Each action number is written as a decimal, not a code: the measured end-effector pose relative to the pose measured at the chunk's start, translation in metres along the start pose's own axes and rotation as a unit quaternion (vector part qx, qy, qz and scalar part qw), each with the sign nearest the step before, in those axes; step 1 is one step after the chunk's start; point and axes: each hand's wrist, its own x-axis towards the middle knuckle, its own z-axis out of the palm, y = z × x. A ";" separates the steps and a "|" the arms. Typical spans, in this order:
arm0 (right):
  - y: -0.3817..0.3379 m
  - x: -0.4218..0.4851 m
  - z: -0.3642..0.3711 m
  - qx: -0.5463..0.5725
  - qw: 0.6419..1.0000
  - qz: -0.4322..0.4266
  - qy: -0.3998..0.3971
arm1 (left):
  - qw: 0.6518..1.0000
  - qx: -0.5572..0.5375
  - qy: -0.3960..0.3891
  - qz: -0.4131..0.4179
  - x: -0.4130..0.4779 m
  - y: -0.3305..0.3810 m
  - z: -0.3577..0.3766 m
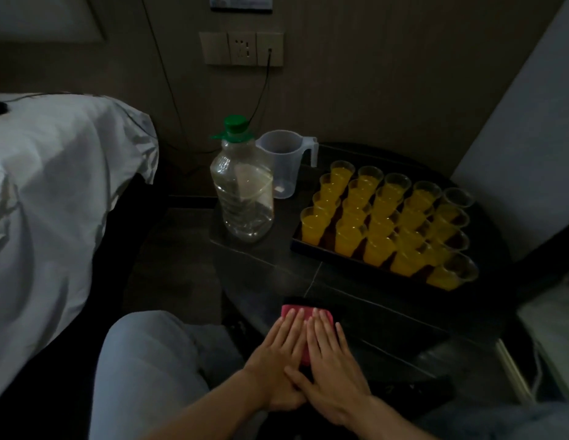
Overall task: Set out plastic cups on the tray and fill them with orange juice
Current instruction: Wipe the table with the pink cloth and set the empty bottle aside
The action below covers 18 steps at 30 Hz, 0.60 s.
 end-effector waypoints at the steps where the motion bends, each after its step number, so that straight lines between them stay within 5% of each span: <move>1: 0.007 -0.007 0.003 -0.005 1.000 0.011 -0.001 | 1.000 0.002 -0.002 0.007 0.005 0.009 0.000; 15: 0.080 -0.059 -0.005 -0.069 0.994 0.082 -0.032 | 0.998 0.030 -0.006 0.061 0.048 0.088 -0.007; 18: 0.089 -0.065 -0.019 -0.013 0.997 0.053 -0.062 | 0.997 0.038 -0.014 0.070 0.055 0.098 -0.019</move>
